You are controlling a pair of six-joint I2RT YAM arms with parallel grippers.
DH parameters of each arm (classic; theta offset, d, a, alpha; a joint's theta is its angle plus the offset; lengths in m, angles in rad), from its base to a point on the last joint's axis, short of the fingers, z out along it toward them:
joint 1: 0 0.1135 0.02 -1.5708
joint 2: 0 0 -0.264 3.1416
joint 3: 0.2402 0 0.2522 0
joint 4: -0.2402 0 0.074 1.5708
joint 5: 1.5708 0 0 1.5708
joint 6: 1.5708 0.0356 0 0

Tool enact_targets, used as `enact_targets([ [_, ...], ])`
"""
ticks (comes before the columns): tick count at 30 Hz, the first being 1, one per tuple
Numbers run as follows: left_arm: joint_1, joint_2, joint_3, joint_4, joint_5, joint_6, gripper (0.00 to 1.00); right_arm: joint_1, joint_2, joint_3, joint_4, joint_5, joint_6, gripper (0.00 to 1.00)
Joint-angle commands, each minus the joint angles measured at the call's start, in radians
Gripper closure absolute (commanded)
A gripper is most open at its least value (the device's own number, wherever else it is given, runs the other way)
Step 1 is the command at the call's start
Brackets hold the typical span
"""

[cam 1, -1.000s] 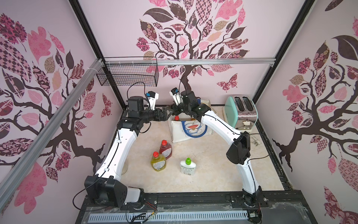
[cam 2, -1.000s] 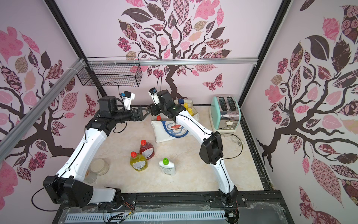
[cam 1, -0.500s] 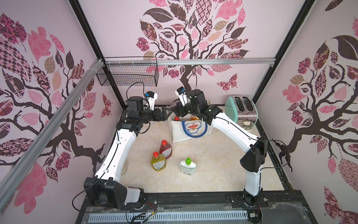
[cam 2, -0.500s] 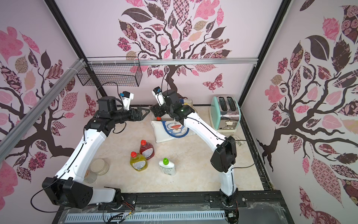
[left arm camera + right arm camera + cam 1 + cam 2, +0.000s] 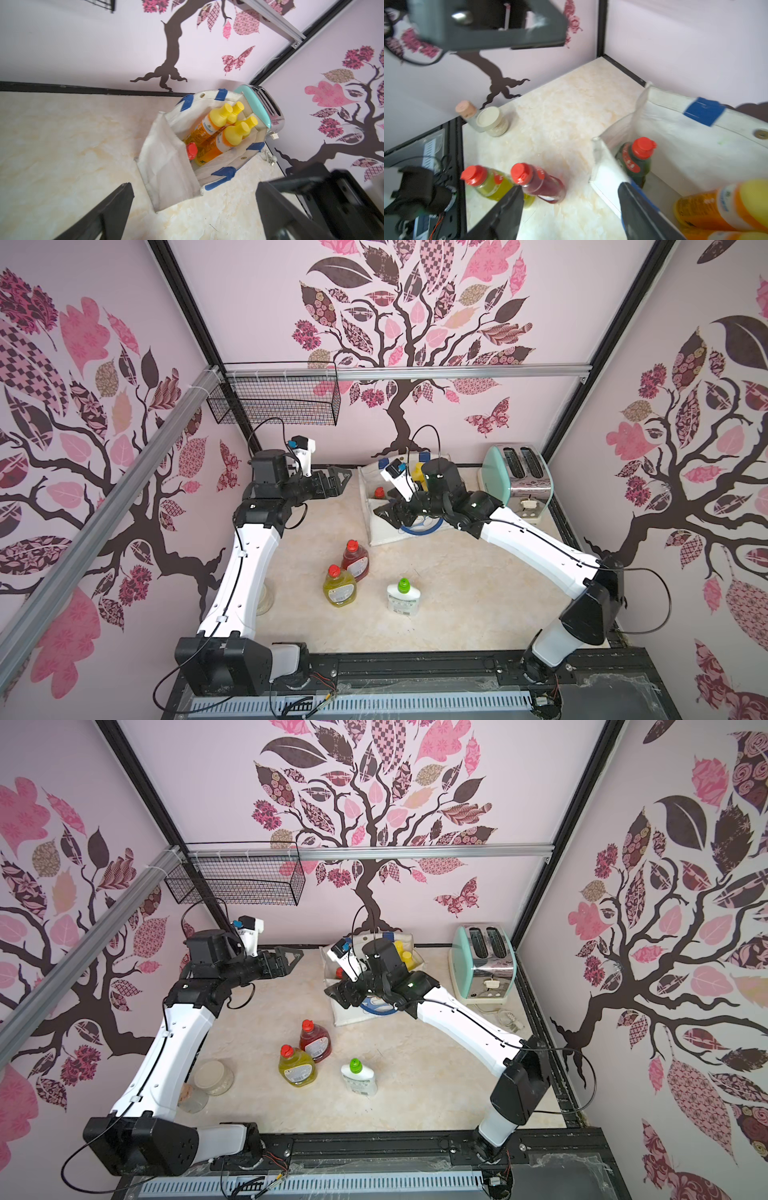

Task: Pack dish soap into the shopping bag
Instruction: Place the bottle of dish soap in the shopping bag, then pick up the bottle of dish soap at the center of the board.

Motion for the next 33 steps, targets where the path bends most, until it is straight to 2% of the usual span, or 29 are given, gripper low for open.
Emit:
enact_targets([
  [1,0.048,-0.022,-0.037,0.067,0.069,-0.058,0.02,0.033,-0.031,-0.056,0.056,-0.08,-0.039,0.25],
  [10,0.066,-0.044,-0.05,0.083,0.106,-0.064,0.02,0.099,0.068,-0.079,0.114,-0.137,-0.055,0.28],
  [19,0.091,-0.049,-0.062,0.106,0.13,-0.077,0.02,0.107,0.154,-0.053,0.13,-0.121,-0.071,0.25],
  [33,0.092,-0.036,-0.077,0.166,0.194,-0.118,0.02,0.115,0.22,-0.054,0.187,-0.188,-0.045,0.25],
])
